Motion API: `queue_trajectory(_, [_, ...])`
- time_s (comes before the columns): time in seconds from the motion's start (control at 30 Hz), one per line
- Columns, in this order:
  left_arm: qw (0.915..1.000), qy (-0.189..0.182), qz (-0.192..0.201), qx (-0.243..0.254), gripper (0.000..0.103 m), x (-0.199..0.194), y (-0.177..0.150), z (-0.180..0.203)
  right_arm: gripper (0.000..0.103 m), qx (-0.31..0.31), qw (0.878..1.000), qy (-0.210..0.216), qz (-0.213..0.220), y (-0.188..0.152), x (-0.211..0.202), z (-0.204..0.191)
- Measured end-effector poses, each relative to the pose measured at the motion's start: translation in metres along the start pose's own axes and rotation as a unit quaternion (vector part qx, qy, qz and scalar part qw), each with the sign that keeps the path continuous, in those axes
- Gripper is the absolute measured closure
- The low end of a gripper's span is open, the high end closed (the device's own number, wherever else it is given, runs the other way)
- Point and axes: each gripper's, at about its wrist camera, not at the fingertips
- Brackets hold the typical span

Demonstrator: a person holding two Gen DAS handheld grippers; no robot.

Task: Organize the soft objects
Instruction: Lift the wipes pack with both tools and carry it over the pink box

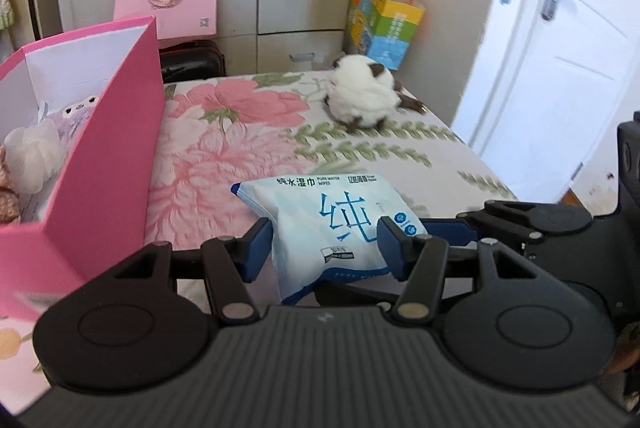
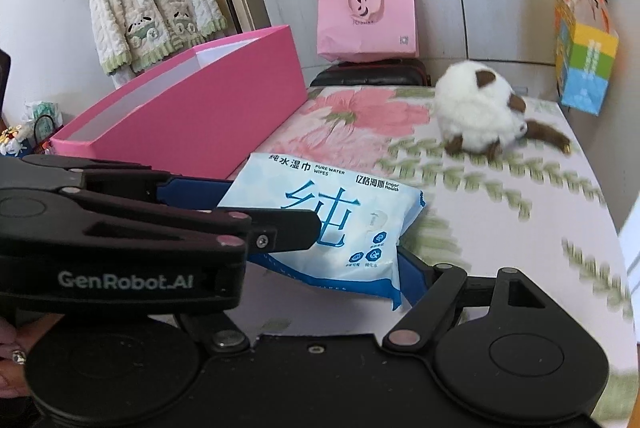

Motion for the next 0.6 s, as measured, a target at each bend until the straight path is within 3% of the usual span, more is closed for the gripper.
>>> queue_trajectory(0.43, [0.9968,-0.05,-0.062,-0.003,0.048,-0.048,-0.038,-0.013,0.021,-0.024,0.998,-0.014,-0.06,-0.033,-0.032,-0.051])
queue_trajectory(0.6, [0.9967,-0.045,-0.067,0.0,0.048,-0.076,-0.046,-0.02,0.022,-0.048,0.997,-0.004,-0.064,-0.035,-0.047,-0.074])
Point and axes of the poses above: each gripper's, at about its wrist camera, not at the fingertips, and x roughly the way its jaws point, z to its right, y to its top, and after that the axes turned 10 degrees about -z, right-handed
